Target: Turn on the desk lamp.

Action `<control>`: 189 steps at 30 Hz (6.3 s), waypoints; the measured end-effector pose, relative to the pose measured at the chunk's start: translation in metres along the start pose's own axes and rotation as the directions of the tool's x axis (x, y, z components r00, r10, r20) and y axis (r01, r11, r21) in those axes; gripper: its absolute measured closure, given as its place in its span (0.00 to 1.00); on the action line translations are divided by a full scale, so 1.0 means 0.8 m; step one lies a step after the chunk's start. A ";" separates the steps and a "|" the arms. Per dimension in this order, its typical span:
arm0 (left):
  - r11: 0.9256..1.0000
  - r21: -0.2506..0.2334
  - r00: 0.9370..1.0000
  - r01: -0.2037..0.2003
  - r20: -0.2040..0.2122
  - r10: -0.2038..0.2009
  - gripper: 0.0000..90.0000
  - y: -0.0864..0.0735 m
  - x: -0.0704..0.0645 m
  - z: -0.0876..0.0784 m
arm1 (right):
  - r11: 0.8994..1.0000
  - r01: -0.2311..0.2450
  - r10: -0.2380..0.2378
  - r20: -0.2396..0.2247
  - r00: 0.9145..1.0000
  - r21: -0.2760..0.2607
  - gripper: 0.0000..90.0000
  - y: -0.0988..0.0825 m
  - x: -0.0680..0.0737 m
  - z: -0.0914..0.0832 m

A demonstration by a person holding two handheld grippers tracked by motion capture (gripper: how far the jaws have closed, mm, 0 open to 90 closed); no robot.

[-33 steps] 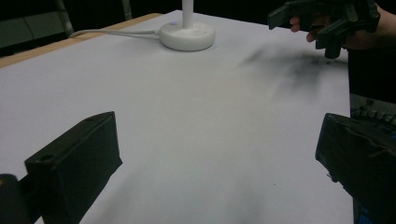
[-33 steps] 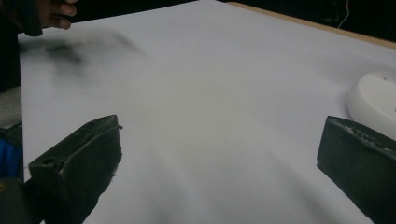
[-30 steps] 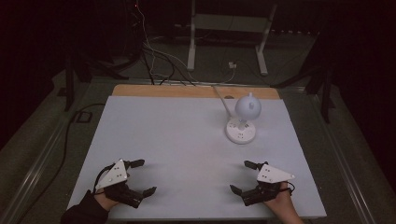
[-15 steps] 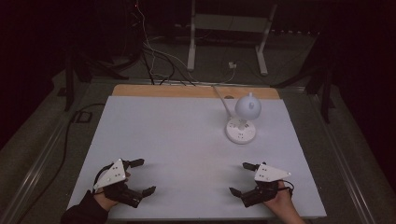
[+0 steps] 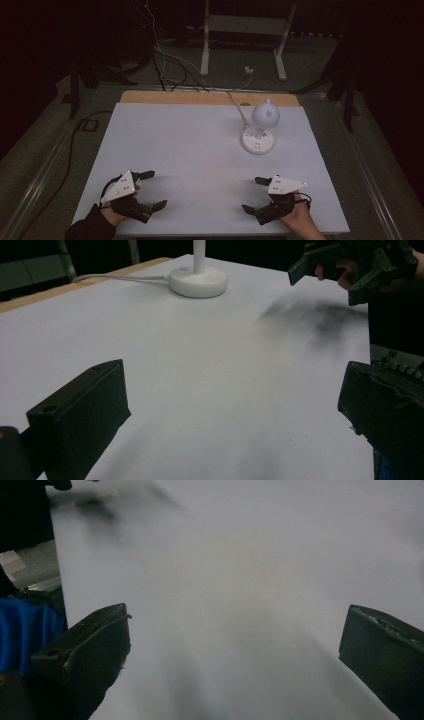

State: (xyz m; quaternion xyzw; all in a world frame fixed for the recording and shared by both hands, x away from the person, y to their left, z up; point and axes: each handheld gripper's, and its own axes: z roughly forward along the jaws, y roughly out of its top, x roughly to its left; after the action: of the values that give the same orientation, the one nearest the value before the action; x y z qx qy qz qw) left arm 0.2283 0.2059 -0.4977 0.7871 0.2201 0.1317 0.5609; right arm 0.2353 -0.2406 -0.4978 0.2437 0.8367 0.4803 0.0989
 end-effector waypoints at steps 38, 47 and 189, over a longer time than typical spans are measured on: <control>1.000 0.001 1.000 0.005 0.006 -0.005 0.00 0.000 -0.001 0.000 | 0.990 0.024 -0.019 0.037 0.999 -0.138 0.00 0.074 -0.038 -0.040; 1.000 -0.003 1.000 0.006 0.008 -0.006 0.00 0.000 0.000 0.000 | 0.988 0.006 0.004 0.067 0.998 -0.152 0.00 0.082 -0.057 -0.052; 1.000 -0.001 1.000 0.011 0.016 -0.011 0.00 0.000 -0.001 0.000 | 0.970 -0.242 0.222 0.385 0.896 0.003 1.00 0.021 -0.226 0.035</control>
State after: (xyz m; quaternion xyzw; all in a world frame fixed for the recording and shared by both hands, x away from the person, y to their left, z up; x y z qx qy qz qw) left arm 0.2274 0.2054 -0.4978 0.7866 0.2199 0.1226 0.5639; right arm 0.4072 -0.3035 -0.5107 0.4329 0.7783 0.4106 0.1957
